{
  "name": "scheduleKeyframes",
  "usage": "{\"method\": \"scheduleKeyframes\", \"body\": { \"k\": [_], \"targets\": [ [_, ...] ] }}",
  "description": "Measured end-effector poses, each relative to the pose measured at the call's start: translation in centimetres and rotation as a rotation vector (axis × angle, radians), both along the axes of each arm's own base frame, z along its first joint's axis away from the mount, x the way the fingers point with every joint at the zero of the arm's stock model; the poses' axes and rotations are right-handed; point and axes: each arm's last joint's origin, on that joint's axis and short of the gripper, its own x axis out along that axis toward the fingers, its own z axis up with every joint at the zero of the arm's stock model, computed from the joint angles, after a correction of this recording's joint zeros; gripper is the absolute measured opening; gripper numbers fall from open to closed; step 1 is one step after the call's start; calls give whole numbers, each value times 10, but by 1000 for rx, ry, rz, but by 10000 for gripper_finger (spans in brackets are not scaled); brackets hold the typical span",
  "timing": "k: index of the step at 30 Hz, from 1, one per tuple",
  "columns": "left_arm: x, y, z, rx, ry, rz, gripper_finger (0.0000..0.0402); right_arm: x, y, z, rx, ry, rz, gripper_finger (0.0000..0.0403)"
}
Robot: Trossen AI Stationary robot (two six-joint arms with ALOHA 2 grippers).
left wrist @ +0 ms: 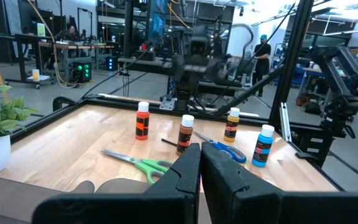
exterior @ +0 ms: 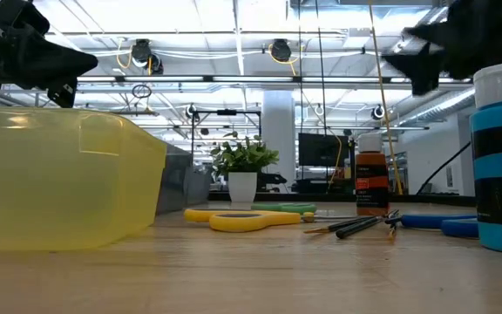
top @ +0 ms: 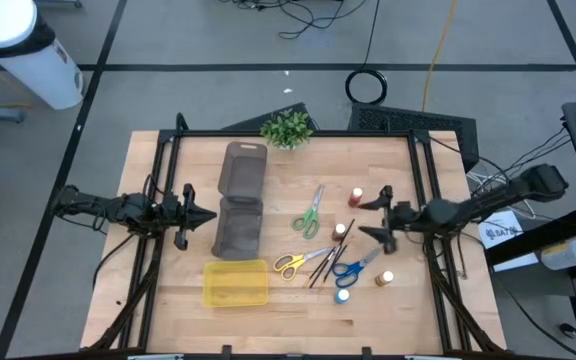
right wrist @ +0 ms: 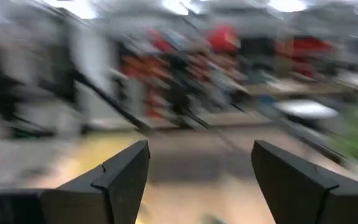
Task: Pick & Place Paint Supplies
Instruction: Put the orange paint bottle into the top black bin
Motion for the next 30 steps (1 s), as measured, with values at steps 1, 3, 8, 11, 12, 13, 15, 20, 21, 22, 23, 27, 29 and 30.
{"method": "scheduleKeyframes", "body": {
  "k": [1,3,8,11,12,13,15,20,21,22,23,27,29,30],
  "targets": [
    [0,0,0,0,0,0,21,1,-1,-7,-12,68,-67,274],
    [0,0,0,0,1,0,21,4,-4,-19,-34,218,-187,277],
    [0,0,0,0,1,0,21,-2,-13,-42,53,443,-362,278],
    [0,0,0,0,0,0,21,-5,-17,-50,117,503,-404,276],
    [0,0,0,0,0,0,21,-6,-18,-52,128,525,-419,275],
    [0,0,0,0,0,0,21,-7,-20,-55,136,548,-435,275],
    [0,0,0,0,0,0,21,-9,-24,-59,160,580,-479,275],
    [0,0,0,0,0,0,21,-11,-35,-74,225,625,-573,275],
    [0,0,0,0,0,-1,21,-9,-36,-74,241,614,-564,275],
    [0,0,0,0,0,0,21,-8,-37,-75,248,615,-558,275],
    [0,0,0,0,0,0,21,-6,-38,-76,252,622,-548,275],
    [0,0,0,0,1,0,21,4,-40,-77,238,594,-480,275],
    [0,0,0,0,0,0,21,8,-41,-80,220,603,-464,275],
    [0,0,0,0,0,0,21,9,-41,-82,215,600,-466,275]
  ]
}}
